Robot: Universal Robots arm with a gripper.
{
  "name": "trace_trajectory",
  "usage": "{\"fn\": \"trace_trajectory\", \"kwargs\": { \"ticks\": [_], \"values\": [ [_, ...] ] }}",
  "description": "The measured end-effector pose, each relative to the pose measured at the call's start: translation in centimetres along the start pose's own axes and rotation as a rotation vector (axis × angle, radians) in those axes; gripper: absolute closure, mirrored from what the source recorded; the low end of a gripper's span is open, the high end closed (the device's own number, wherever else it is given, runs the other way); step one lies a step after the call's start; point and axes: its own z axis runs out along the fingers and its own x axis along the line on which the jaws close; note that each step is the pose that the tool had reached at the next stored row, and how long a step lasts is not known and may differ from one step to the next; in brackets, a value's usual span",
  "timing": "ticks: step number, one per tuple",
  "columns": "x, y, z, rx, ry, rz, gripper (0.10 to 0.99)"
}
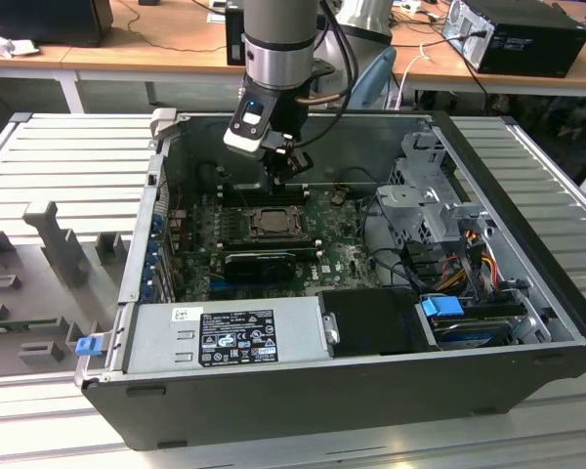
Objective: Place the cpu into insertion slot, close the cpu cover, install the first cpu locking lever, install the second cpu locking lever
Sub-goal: 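Install the first cpu locking lever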
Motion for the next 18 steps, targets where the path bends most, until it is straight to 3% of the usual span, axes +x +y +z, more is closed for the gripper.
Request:
{"fn": "trace_trajectory", "kwargs": {
  "ticks": [18],
  "values": [
    [0.0, 0.0, 0.0, 0.002, 0.0033, -0.084, 0.98]
  ]
}}
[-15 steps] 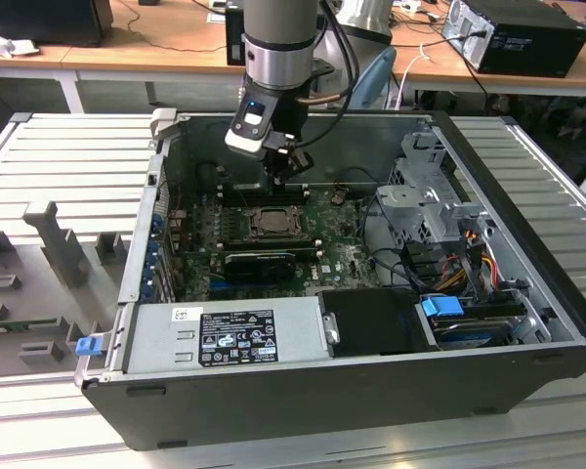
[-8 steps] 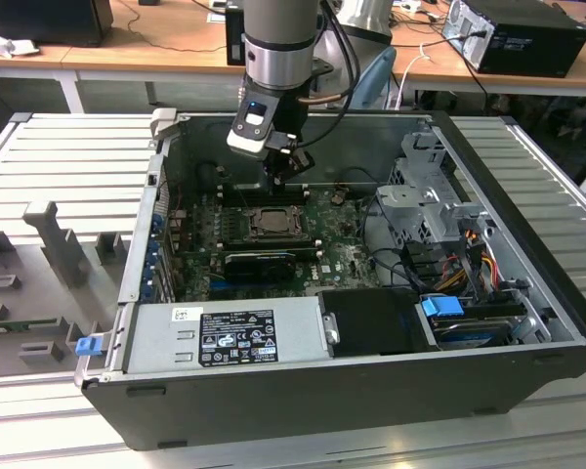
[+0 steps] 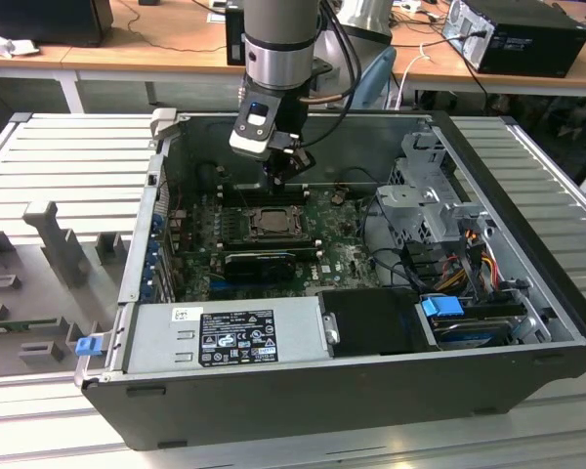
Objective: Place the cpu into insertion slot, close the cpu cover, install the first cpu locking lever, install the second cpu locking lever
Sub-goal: 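Install the first cpu locking lever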
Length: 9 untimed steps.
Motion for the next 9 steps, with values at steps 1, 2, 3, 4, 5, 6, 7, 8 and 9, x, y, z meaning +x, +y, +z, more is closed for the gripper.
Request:
{"fn": "trace_trajectory", "kwargs": {
  "ticks": [1, 2, 3, 4, 5, 6, 7, 8, 9],
  "values": [
    [0.0, 0.0, 0.0, 0.0, 0.0003, -0.007, 0.98],
    [0.0, 0.0, 0.0, 0.0, 0.0004, -0.01, 0.98],
    [0.0, 0.0, 0.0, 0.0, 0.0006, -0.016, 0.98],
    [0.0, 0.0, 0.0, 0.0, 0.0009, -0.022, 0.98],
    [0.0, 0.0, 0.0, 0.001, 0.0012, -0.03, 0.98],
    [0.0, 0.0, 0.0, 0.001, 0.0016, -0.039, 0.98],
    [0.0, 0.0, 0.0, 0.001, 0.0017, -0.044, 0.98],
    [0.0, 0.0, 0.0, 0.001, 0.0018, -0.047, 0.98],
    [0.0, 0.0, 0.0, 0.001, 0.002, -0.052, 0.98]
  ]
}}
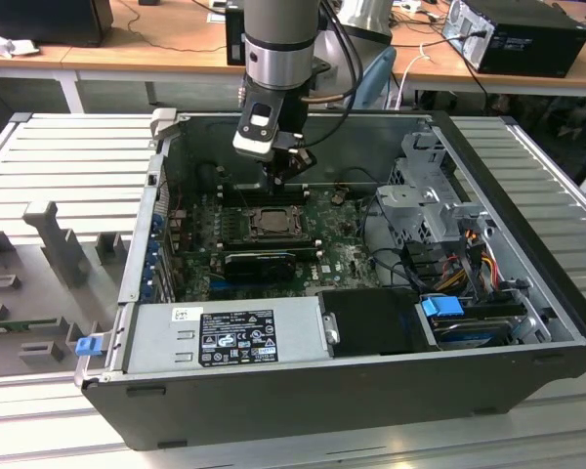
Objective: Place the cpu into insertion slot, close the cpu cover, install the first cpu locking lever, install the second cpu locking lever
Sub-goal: 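Install the first cpu locking lever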
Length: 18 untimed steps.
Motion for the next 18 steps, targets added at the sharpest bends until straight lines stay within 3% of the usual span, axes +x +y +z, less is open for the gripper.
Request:
{"fn": "trace_trajectory", "kwargs": {
  "ticks": [18],
  "values": [
    [0.0, 0.0, 0.0, 0.002, 0.0032, -0.082, 0.98]
  ]
}}
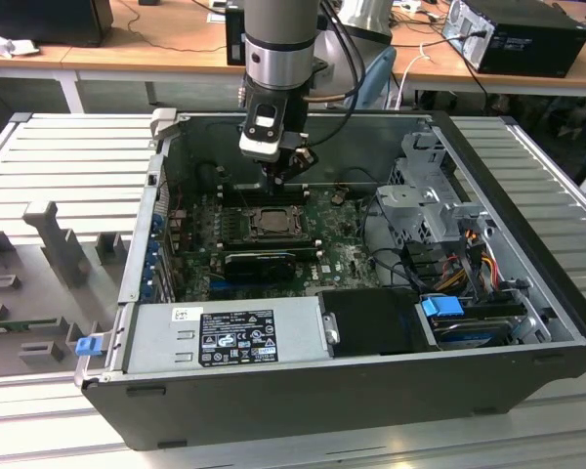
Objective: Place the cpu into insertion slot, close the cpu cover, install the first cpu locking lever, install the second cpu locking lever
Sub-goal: 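Install the first cpu locking lever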
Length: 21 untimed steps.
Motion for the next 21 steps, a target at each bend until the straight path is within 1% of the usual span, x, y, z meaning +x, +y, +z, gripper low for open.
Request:
{"fn": "trace_trajectory", "kwargs": {
  "ticks": [1, 5, 6, 14, 17, 19, 21],
  "values": [
    [0.0, 0.0, 0.0, 0.0, 0.0002, -0.003, 0.98],
    [0.0, 0.0, 0.0, 0.001, 0.0021, -0.053, 0.98],
    [0.0, 0.0, 0.0, 0.002, 0.0029, -0.073, 0.98],
    [0.0, 0.0, 0.0, 0.002, 0.0044, -0.112, 0.98],
    [0.0, 0.0, 0.0, 0.003, 0.0053, -0.135, 0.98],
    [0.0, 0.0, 0.0, 0.004, 0.0071, -0.18, 0.98],
    [0.0, 0.0, 0.0, 0.004, 0.0082, -0.209, 0.98]
  ]
}}
